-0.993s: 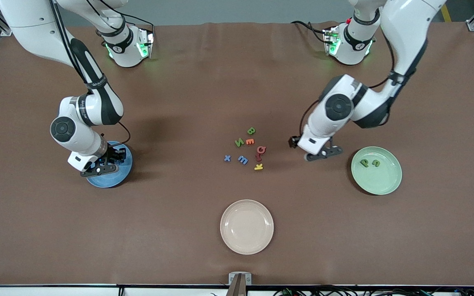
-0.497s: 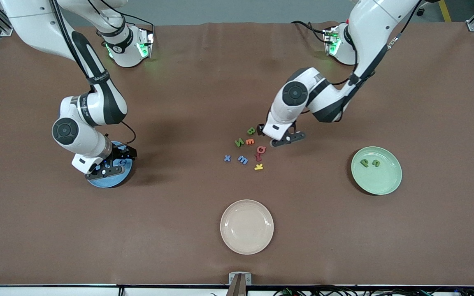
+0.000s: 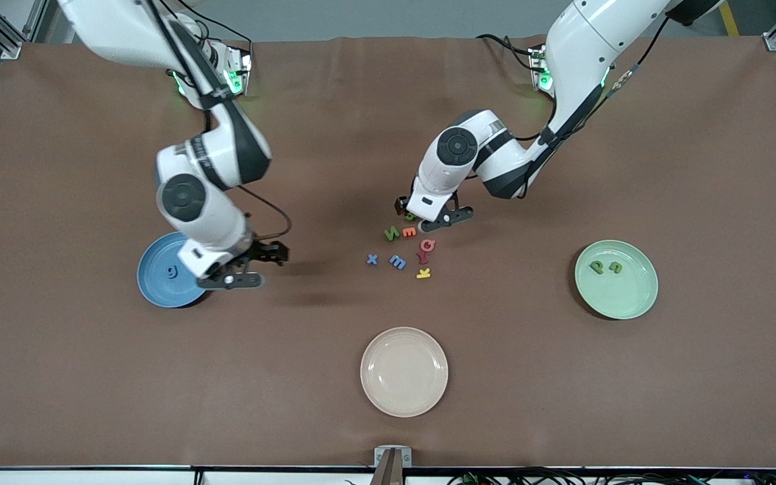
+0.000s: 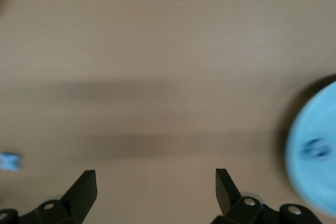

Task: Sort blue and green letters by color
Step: 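Reach the left gripper to green B while the right gripper reaches blue X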

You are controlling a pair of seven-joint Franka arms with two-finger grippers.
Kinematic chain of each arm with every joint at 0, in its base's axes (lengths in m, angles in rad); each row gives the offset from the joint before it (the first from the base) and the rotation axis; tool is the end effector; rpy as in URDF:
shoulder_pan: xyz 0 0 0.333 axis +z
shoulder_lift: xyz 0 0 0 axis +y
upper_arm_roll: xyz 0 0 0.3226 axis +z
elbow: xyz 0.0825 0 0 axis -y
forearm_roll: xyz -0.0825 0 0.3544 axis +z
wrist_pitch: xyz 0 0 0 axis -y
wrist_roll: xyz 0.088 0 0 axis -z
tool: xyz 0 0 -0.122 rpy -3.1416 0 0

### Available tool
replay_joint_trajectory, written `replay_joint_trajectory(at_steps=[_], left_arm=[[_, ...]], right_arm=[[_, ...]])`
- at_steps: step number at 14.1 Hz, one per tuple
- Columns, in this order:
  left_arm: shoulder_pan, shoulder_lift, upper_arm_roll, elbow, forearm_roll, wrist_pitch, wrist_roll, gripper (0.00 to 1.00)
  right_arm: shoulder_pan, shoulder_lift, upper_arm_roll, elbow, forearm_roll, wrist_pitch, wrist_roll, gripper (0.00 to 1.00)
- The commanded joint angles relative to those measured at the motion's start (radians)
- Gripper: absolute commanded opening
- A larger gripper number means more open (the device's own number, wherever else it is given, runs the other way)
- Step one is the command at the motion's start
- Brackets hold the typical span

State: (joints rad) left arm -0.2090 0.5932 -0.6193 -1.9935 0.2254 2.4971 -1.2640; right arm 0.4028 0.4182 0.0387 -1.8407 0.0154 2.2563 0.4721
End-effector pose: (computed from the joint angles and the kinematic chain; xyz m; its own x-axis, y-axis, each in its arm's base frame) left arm 0.4141 -0.4288 0.2268 0.9316 0.3236 -0.1657 0.3427 -0.9338 0.1028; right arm 0.5613 0.2640 0.3109 0.9989 -0.0435 -0.0148 -0.0438 -0.9988 -0.0234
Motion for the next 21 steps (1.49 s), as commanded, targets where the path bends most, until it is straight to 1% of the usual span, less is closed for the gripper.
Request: replay_joint_trajectory(at_steps=[1,2,3,4,7,9,11,15,17,21], left_arm=[[-0.074,0.043,0.058,0.048,0.034,0.006,-0.032,0.85],[-0.105,0.048,0.085,0.050,0.034,0.006,-0.038,0.85],[-0.139,0.051,0.113,0.050,0.034,0.006,-0.051,0.84],[-0.153,0.057,0.124,0.050,0.034,0.006,-0.055,0.83],[-0.156,0.060,0.127,0.050,0.035,0.006,-0.055,0.74],[-0.158,0.063,0.127,0.048,0.035,0.006,-0.055,0.68],[-0.158,0.066,0.127,0.048,0.035,0.006,-0.055,0.61],[-0.158,0.073,0.127,0.050,0.035,0.006,-0.055,0.56],[-0.158,0.080,0.127,0.062,0.037,0.006,-0.054,0.53],[-0.158,0.091,0.127,0.078,0.045,0.006,-0.054,0.53]], right_arm=[[0.102,0.167,-0.010,0.196,0.009,-0.012,0.210,1.00],[0.138,0.215,-0.010,0.257,0.006,-0.015,0.280,1.00],[0.166,0.250,-0.011,0.294,-0.001,-0.012,0.337,1.00],[0.188,0.278,-0.011,0.310,-0.005,-0.003,0.380,1.00],[0.235,0.342,-0.017,0.354,-0.014,0.012,0.465,1.00],[0.260,0.375,-0.020,0.359,-0.038,0.064,0.511,1.00],[0.278,0.399,-0.020,0.359,-0.057,0.077,0.546,1.00],[0.300,0.410,-0.022,0.357,-0.086,0.071,0.574,1.00],[0.312,0.409,-0.022,0.354,-0.101,0.066,0.573,0.98],[0.320,0.406,-0.022,0.348,-0.114,0.052,0.571,0.95]])
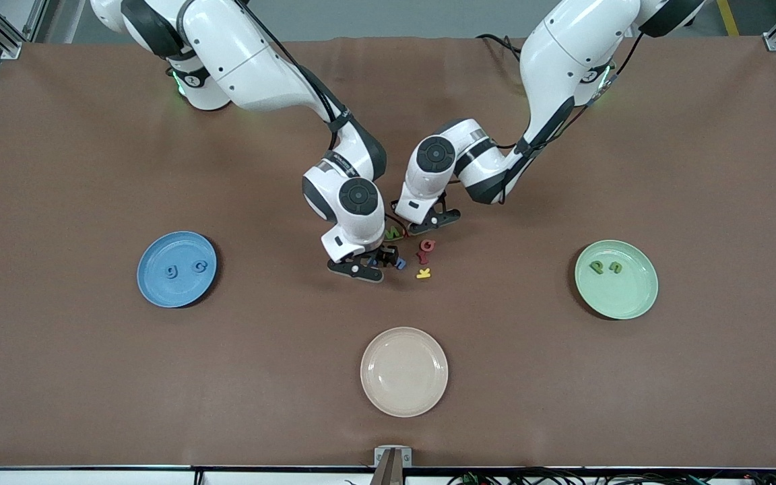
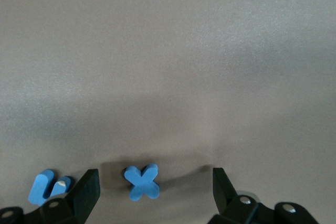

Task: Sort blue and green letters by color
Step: 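Grasp green B with the left gripper while the right gripper grasps blue X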

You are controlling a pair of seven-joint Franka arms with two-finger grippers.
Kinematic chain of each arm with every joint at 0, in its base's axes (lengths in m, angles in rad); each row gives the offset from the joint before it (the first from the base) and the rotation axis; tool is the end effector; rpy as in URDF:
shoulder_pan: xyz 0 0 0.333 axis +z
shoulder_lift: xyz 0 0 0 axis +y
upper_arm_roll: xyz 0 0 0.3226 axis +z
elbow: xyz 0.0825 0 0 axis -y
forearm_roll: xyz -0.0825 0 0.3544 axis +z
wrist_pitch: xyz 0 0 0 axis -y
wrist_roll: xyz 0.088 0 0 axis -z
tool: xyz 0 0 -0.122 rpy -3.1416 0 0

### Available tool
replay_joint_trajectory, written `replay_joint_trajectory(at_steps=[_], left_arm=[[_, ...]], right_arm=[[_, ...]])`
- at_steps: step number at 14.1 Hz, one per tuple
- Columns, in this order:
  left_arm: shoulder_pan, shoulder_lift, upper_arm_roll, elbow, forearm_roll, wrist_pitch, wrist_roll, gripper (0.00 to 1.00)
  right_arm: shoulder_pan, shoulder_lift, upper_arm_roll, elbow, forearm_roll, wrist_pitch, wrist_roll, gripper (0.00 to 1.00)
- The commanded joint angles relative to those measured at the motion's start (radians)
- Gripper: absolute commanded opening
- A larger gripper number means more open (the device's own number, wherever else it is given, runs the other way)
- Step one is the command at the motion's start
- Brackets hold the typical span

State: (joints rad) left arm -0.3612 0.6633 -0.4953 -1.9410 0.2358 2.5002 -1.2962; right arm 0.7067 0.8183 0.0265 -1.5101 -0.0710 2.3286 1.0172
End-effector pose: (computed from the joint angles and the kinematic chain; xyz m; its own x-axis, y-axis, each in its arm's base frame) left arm 0.4037 -0.4477 0.1866 0.9342 0.3225 -0.1523 0.3325 -0.9420 0.0446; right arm 0.5191 0.4608 0.1878 0.9702 -0.2409 0.0275 -0.2414 -0.9703 0.0169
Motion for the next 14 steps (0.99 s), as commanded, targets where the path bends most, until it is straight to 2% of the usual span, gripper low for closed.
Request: replay_joint_trajectory(at_steps=[1,8,11,14], left_arm=[[-0.004,0.021,0.003,0.025,0.039,0.003,-0.022,0.53],[-0.005,0.033,0.024,0.045,0.053,0.009,-0.023,0.52],[-0.007,0.035,0.024,0.043,0.054,0.009,-0.023,0.39],[-0.007,0.035,0.024,0.043,0.053,0.009,-0.023,0.31]], right_arm=[[0.017,0.004,-0.010,0.018,-0.027,-0.025,0.026,0.94],[0.025,0.005,-0.008,0.016,-0.029,-0.025,0.027,0.81],[0.025,0.005,-0.008,0.016,-0.027,-0.025,0.030,0.74],[0.025,0.007,-0.008,0.016,-0.027,-0.023,0.035,0.66]])
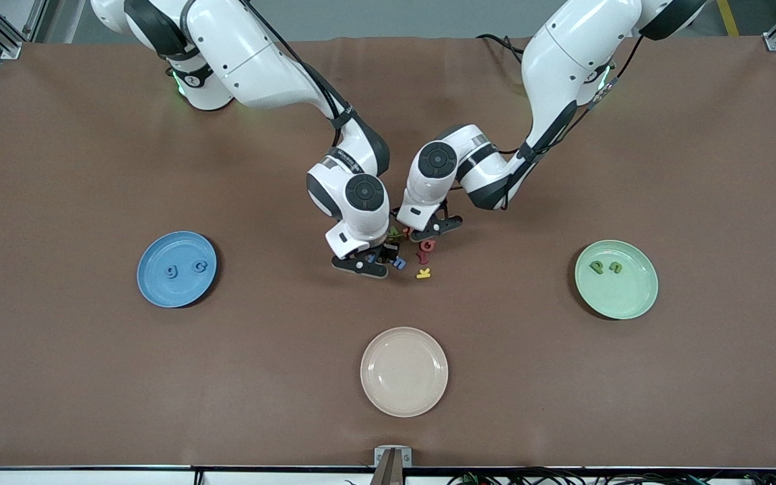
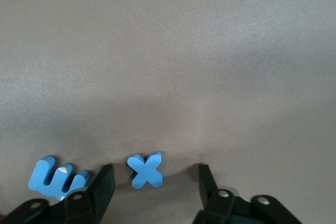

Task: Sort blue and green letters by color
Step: 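Grasp green B with the left gripper while the right gripper grasps blue X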

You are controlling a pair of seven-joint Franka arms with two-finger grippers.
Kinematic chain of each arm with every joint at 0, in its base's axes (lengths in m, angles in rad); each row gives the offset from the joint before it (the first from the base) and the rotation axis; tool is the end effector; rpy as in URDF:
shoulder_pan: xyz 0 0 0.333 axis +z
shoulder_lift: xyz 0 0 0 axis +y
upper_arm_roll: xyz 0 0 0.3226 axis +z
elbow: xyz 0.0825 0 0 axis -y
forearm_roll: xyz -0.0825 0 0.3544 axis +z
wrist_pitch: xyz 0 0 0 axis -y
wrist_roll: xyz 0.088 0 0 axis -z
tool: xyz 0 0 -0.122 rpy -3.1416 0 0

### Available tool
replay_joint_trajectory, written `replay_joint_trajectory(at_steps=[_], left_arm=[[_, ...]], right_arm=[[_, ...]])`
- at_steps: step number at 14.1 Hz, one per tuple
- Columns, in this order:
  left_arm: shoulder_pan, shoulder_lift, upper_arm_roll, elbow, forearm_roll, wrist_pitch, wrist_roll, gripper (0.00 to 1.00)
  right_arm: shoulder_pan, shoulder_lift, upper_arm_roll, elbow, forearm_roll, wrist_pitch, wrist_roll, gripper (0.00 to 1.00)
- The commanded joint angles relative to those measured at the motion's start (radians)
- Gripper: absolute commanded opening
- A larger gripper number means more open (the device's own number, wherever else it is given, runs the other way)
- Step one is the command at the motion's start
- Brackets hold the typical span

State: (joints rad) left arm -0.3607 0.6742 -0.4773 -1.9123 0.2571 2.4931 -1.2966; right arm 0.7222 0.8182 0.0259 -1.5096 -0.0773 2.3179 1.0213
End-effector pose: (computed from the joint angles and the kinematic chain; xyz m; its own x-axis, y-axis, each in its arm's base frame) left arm 0.4186 -0.4441 0.1867 0.9355 0.3286 -0.1299 0.3367 -0.9405 0.0456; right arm 0.5115 0.4676 0.1872 0.9738 -0.2261 0.0265 -0.2268 -0.9735 0.0282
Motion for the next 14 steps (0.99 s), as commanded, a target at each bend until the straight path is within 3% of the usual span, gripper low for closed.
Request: replay_joint_trajectory(at_steps=[1,6,9,10,14], left_arm=[[-0.007,0.024,0.006,0.013,0.031,0.016,-0.026,0.28],[0.006,0.004,0.005,0.003,0.033,0.012,-0.044,0.15],[0.020,-0.036,0.003,-0.010,0.033,0.001,-0.038,0.10],[0.038,-0.051,0.002,-0.017,0.033,-0.002,-0.029,0.10],[0.129,-0.128,-0.018,-0.022,0.028,-0.118,0.112,0.08]], right_arm=[[0.009,0.007,-0.007,0.016,-0.019,-0.012,0.031,0.64],[0.005,0.009,-0.007,0.019,-0.016,-0.008,0.029,0.34],[-0.003,0.007,-0.006,0.022,-0.013,-0.012,0.028,0.05],[-0.009,0.004,-0.006,0.022,-0.012,-0.014,0.025,0.00],[-0.081,-0.036,-0.006,0.016,-0.016,-0.089,-0.022,0.00]])
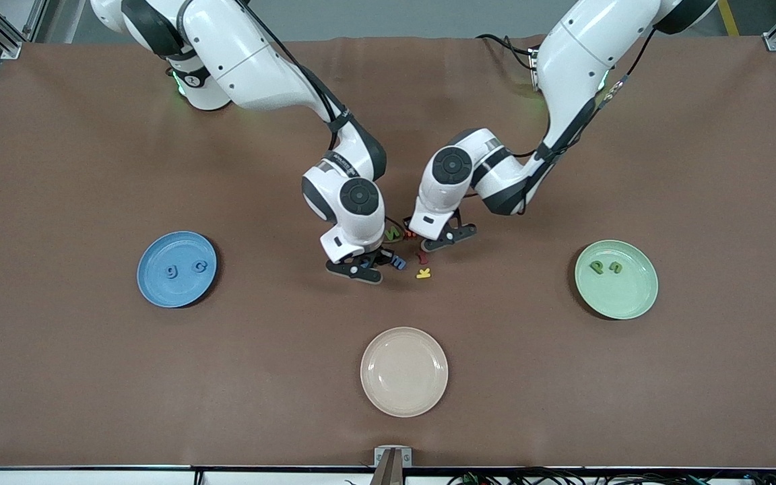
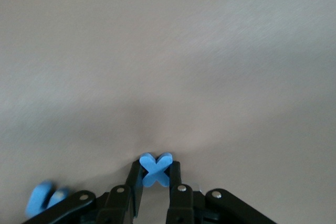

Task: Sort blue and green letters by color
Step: 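Grasp green B with the left gripper while the right gripper grasps blue X, then carry green B and blue X to their matching plates and open both grippers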

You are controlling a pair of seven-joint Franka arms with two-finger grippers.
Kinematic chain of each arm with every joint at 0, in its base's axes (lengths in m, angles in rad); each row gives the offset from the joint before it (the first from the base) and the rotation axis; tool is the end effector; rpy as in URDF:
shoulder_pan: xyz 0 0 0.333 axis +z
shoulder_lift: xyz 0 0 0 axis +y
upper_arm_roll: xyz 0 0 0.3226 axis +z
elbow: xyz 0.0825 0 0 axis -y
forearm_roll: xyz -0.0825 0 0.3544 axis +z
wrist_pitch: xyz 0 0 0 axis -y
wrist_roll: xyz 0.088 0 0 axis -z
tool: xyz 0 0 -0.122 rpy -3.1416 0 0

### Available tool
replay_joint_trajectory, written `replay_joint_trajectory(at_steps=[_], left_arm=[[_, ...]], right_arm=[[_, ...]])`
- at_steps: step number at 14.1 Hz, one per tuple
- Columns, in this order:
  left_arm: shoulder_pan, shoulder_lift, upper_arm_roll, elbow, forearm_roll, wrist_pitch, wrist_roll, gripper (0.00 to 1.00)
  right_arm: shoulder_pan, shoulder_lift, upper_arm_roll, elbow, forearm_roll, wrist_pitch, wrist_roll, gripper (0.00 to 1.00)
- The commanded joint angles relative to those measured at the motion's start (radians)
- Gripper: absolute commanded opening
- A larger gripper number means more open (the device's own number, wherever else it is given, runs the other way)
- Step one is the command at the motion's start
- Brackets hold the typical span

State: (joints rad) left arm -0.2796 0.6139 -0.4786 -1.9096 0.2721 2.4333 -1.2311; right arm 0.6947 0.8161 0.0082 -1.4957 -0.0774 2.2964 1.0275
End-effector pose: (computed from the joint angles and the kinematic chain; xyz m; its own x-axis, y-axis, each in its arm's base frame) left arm 0.4563 -0.4065 0.2157 0.9403 0.3288 -0.0875 0.3327 -0.9424 0.0345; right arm 0.5324 0.4465 0.1923 0.9619 -0.2710 0.0352 -0.2723 -0.9614 0.0406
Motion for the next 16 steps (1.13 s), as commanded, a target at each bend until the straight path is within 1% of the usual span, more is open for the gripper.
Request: replay_joint_trajectory(at_steps=[1,2,3,6,8,11,14,16], left_arm=[[0.090,-0.083,-0.037,-0.025,0.013,-0.078,0.079,0.07],[0.136,-0.092,-0.060,-0.029,0.013,-0.100,0.112,0.07],[0.187,-0.106,-0.083,-0.034,0.013,-0.127,0.152,0.06],[0.354,-0.138,-0.149,-0.051,0.013,-0.213,0.303,0.06],[0.448,-0.151,-0.173,-0.066,0.015,-0.243,0.390,0.06],[0.565,-0.186,-0.181,-0.115,0.018,-0.243,0.513,0.06],[0.678,-0.218,-0.181,-0.164,0.018,-0.241,0.646,0.06],[0.746,-0.233,-0.181,-0.193,0.021,-0.232,0.726,0.06]], right_arm=[[-0.070,-0.052,0.010,0.000,-0.016,-0.125,-0.087,0.00],[-0.101,-0.087,0.010,-0.006,-0.016,-0.176,-0.139,0.00],[-0.125,-0.128,0.010,-0.047,-0.016,-0.186,-0.176,0.00],[-0.229,-0.291,0.012,-0.223,-0.016,-0.173,-0.379,0.00],[-0.296,-0.389,0.012,-0.347,-0.016,-0.138,-0.513,0.00],[-0.412,-0.532,0.013,-0.561,-0.015,-0.037,-0.723,0.00],[-0.512,-0.624,0.015,-0.704,-0.010,0.024,-0.895,0.00],[-0.562,-0.659,0.013,-0.779,-0.010,0.073,-0.980,0.00]])
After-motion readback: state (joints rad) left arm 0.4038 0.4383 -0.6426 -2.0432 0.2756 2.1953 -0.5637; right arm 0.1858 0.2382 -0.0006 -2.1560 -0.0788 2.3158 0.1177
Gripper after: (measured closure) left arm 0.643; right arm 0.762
